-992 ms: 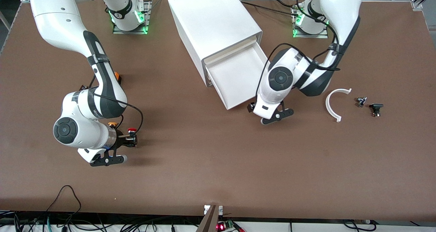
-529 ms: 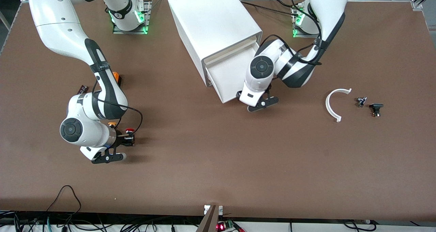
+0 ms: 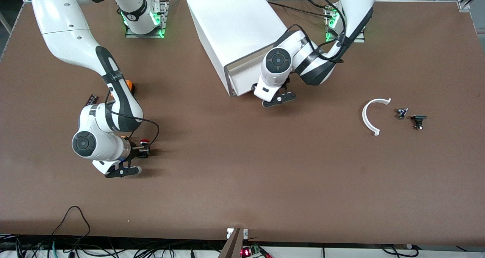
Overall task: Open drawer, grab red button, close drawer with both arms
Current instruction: 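Push the drawer shut with the left gripper while the right gripper lowers the button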
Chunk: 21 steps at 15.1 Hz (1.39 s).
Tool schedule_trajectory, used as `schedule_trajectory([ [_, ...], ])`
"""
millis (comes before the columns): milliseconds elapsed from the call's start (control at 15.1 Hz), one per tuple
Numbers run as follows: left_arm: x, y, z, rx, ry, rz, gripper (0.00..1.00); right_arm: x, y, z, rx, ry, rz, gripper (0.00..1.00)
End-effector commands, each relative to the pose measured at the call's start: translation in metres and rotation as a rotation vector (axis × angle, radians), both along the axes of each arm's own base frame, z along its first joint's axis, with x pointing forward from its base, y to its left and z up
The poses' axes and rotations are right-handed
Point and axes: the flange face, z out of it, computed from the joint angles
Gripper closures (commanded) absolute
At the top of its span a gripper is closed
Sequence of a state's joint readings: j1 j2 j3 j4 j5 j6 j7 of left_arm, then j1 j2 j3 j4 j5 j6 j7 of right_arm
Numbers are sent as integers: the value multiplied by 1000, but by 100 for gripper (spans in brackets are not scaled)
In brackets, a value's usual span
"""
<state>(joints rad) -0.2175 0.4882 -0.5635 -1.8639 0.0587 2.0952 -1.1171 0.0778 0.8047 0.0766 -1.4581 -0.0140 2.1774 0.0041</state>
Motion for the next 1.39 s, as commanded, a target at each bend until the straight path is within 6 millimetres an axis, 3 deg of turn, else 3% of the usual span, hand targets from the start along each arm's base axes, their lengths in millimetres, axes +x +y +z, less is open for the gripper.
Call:
schedule_trajectory([
  [0, -14, -3, 7, -23, 39, 27, 0, -4, -3, 1, 0, -20, 8, 98],
  [66, -18, -7, 8, -33, 48, 25, 0, -5, -3, 1, -2, -20, 1, 86],
  [198, -24, -9, 5, -29, 57, 18, 0, -4, -6, 1, 0, -22, -5, 40],
  [331, -31, -16, 8, -34, 60, 13, 0, -1, -6, 7, 1, -31, -4, 5],
  [529, -44, -23, 4, -30, 77, 4, 0, 1, -5, 19, 3, -41, -5, 1],
  [793, -51, -31, 6, -44, 93, 1, 0, 2, -23, 66, -18, -72, -33, 1],
  [1124, -50, -31, 8, -51, 94, -2, 0, -28, -41, 111, -40, -98, -113, 1],
  [1322, -31, -17, 14, -62, 77, 18, 0, -47, -55, 135, -49, -119, -133, 0],
])
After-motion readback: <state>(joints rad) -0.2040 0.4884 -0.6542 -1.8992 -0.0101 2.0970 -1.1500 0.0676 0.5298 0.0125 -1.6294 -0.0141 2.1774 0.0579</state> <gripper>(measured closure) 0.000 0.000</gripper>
